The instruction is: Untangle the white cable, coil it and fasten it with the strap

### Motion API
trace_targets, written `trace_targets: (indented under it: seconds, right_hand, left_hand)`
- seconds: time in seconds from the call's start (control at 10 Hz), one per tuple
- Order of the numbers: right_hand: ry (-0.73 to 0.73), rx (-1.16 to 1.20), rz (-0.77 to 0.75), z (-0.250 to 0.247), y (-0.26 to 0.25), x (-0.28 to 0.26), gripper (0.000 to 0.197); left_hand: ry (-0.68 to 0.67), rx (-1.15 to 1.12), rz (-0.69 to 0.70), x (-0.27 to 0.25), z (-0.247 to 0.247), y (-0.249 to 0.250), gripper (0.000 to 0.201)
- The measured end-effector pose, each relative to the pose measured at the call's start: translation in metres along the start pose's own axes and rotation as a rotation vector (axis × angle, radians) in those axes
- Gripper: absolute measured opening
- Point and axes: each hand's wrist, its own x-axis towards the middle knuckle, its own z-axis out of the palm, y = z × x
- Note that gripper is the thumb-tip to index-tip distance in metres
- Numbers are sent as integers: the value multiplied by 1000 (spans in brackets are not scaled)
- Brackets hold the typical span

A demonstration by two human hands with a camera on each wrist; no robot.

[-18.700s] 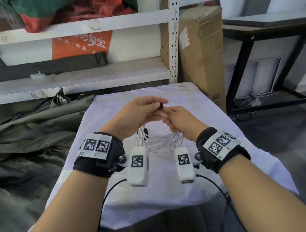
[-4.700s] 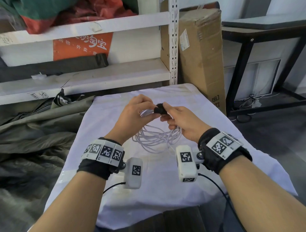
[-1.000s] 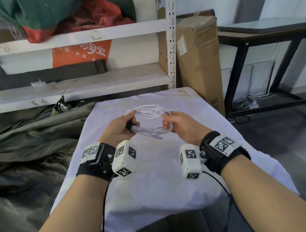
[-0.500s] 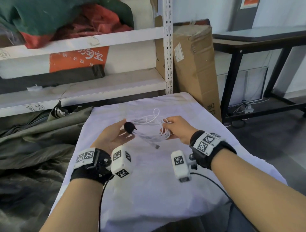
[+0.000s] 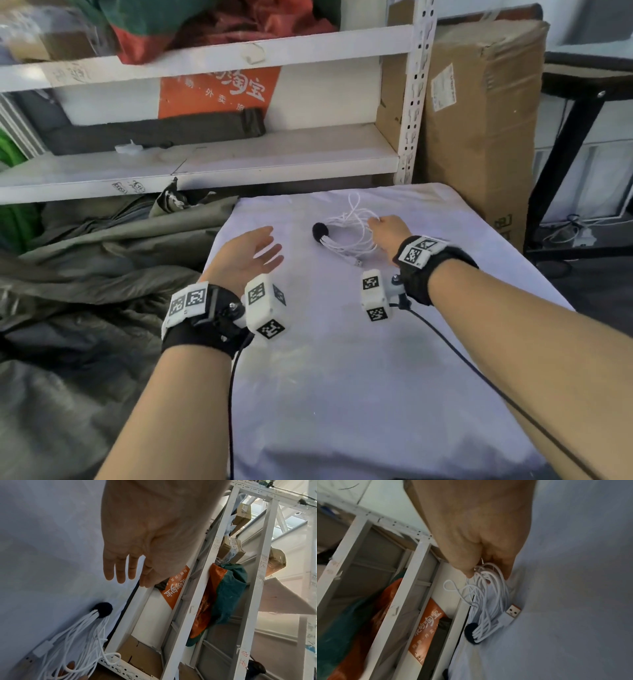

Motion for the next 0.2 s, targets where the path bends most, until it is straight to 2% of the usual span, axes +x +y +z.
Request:
trace_targets:
  seconds: [0.1,0.2]
  right_hand:
    - [69,-326,22,0,3,15,59]
    - [224,-234,-62,-3,7,15,54]
  left_hand:
    - [-9,1,5,3,0,1,23]
    - [35,45,26,4,2,-1,19]
